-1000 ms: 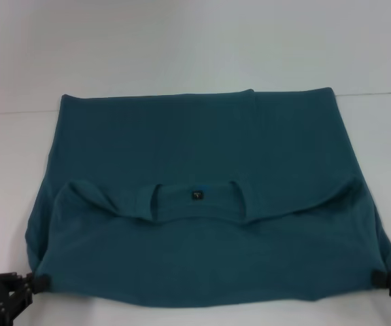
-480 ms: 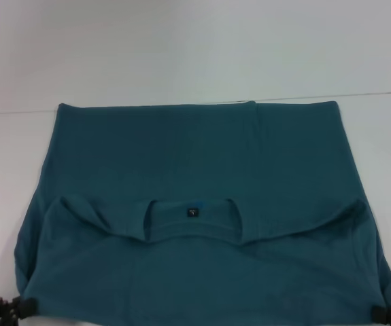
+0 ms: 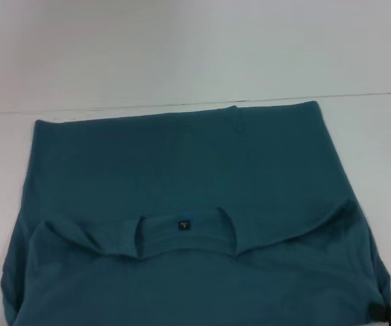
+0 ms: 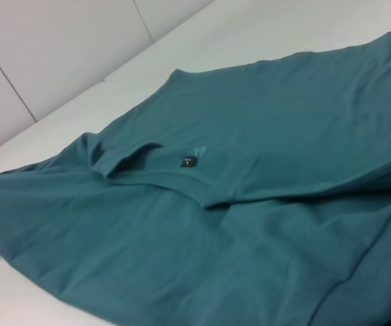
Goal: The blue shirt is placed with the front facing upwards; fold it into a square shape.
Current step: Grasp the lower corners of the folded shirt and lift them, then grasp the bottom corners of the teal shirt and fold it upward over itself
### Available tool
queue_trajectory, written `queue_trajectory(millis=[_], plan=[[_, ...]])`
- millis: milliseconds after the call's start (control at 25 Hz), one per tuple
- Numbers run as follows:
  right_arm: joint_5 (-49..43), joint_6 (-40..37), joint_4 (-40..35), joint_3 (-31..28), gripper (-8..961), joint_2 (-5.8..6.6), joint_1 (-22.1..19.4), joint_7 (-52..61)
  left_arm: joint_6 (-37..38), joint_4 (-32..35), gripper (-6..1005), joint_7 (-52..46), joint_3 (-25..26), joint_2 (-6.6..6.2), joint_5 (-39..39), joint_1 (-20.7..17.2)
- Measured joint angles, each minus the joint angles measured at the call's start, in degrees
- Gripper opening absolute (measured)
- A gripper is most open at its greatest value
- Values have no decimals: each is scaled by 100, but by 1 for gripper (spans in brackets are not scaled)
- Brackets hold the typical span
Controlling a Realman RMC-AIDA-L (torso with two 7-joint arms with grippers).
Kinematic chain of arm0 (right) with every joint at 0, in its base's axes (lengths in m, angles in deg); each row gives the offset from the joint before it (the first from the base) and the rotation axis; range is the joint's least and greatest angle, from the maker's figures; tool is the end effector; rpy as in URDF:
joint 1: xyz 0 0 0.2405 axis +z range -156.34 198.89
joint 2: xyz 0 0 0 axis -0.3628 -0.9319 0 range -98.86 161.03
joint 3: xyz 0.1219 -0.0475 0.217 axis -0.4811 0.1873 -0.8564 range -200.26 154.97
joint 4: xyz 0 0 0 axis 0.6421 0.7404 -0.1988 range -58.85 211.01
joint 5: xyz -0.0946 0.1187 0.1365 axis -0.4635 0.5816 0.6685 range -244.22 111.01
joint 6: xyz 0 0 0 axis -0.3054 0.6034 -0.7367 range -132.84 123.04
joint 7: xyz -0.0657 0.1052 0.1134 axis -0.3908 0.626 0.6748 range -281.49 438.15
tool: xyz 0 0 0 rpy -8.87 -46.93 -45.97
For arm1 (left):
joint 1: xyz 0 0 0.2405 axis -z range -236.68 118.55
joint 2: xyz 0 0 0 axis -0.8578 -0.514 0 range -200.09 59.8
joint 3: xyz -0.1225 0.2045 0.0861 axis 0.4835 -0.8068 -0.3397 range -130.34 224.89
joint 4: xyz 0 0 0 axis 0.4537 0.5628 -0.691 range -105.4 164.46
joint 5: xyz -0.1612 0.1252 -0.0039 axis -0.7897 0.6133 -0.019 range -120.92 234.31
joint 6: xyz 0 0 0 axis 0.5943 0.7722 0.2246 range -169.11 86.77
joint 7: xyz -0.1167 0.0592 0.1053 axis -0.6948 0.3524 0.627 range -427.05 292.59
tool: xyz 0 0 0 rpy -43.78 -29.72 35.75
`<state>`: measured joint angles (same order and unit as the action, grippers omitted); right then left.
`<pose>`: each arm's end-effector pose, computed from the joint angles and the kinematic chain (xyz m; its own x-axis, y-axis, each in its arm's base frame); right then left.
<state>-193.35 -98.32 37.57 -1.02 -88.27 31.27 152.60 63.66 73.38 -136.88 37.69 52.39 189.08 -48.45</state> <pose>0.3722 0.2083 0.0023 0.6199 -0.5875 -0.5201 -0.7621 -0.6086 -0.2210 -0.3529 0.1921 0.0113 0.6337 0.5018 0.5888 0.7176 -0.6655 -0.2052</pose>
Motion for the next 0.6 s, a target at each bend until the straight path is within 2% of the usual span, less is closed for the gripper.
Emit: queue_trajectory(millis=[240,600], plan=[[-41,14,36,-5,42,13,-46,-94,264,13,45,190,375,-6,112,-103],[-97,7,212,-81,42,64,-17,-200,205,-99,44,163,354,-24,504,137]])
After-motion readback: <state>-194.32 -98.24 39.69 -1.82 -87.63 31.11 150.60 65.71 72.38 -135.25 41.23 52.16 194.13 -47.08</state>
